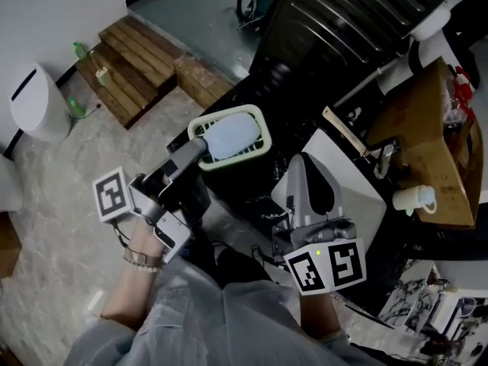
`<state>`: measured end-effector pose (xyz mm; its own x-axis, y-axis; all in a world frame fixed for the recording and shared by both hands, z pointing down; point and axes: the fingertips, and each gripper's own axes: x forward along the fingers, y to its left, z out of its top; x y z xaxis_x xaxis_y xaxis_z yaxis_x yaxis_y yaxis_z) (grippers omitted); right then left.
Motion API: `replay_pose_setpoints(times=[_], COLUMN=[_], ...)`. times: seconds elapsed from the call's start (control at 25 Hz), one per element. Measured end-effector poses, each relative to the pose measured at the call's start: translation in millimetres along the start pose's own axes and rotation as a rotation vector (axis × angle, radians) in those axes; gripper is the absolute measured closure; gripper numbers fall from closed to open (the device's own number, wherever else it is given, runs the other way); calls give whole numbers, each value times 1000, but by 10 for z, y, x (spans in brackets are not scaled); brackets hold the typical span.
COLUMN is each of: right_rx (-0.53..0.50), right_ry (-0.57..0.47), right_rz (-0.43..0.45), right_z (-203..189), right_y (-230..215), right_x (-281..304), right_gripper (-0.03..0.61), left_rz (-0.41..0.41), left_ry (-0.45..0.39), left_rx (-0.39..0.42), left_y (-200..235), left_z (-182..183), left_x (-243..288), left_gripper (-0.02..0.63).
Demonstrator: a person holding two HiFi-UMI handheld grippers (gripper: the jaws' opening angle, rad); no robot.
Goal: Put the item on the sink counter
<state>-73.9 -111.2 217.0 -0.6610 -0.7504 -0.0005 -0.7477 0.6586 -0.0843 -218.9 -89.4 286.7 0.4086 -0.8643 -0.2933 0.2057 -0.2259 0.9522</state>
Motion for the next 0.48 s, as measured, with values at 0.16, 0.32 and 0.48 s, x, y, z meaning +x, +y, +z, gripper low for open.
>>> replay_pose_setpoints(times=[0.16, 0.32, 0.48], right_rx=[-2, -2, -6], right_ry=[-4, -4, -8], right_rz=[-71, -157, -230], right_z=[-17, -48, -65], right_y=[-21, -89, -147], right_x=[120, 186, 234], right_gripper=[581, 581, 581], left_rz=[7, 17, 23], left_ry=[73, 154, 222], left_rx=[-29, -51, -74], left_y=[66, 156, 236], left_z=[145, 247, 308], left_x=[154, 327, 471], left_gripper=[526, 528, 528])
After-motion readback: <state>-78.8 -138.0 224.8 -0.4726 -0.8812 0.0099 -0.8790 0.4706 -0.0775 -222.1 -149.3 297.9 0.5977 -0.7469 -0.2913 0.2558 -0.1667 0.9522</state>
